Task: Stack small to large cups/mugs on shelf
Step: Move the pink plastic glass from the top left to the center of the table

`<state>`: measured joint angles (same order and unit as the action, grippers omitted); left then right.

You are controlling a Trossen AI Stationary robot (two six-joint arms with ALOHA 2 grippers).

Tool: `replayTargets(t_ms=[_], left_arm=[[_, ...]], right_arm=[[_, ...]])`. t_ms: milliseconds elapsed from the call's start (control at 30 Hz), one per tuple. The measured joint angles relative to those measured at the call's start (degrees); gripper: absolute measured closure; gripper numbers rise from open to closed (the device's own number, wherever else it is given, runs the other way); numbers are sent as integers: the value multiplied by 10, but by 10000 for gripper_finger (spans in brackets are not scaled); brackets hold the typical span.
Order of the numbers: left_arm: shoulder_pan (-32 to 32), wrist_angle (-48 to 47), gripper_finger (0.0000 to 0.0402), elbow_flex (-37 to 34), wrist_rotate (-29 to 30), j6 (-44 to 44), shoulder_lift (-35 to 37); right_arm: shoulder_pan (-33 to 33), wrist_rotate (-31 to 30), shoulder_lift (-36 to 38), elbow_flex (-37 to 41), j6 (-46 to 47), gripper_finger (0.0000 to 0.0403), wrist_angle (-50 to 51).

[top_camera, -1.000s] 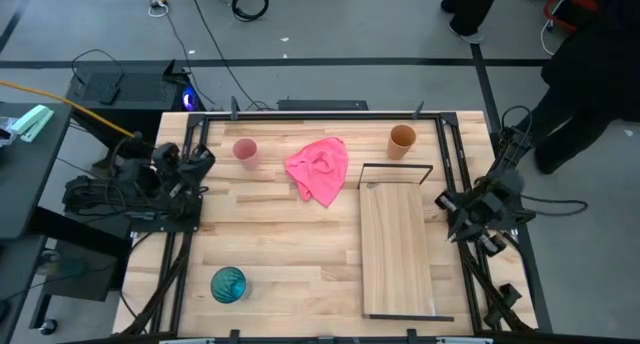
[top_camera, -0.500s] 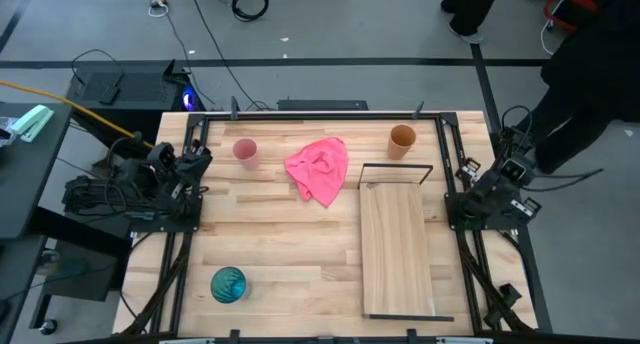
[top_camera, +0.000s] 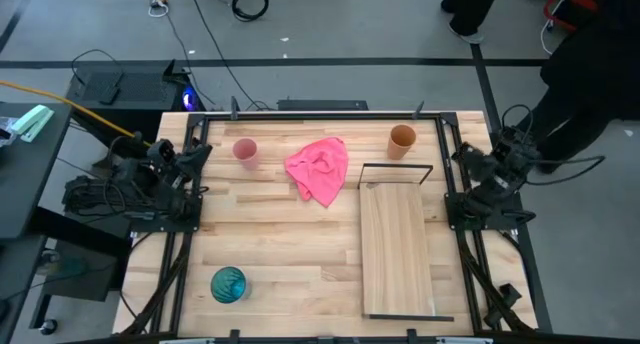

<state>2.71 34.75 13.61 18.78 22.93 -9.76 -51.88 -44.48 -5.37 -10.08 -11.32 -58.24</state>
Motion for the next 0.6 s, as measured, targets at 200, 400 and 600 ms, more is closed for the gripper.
replayTargets(t_ms=[200,400,600], left_arm=[[-31,-107,328,68,1,-45,-1],[-83,-378,311,201,36,-40,-42],[-145,-624,308,341,42,9,-138]], right_arm=[[0,-8,-3,-86,-67,354,76],[0,-83,-32,-187,-69,354,186],[0,-211,-84,-276,-92,354,250]])
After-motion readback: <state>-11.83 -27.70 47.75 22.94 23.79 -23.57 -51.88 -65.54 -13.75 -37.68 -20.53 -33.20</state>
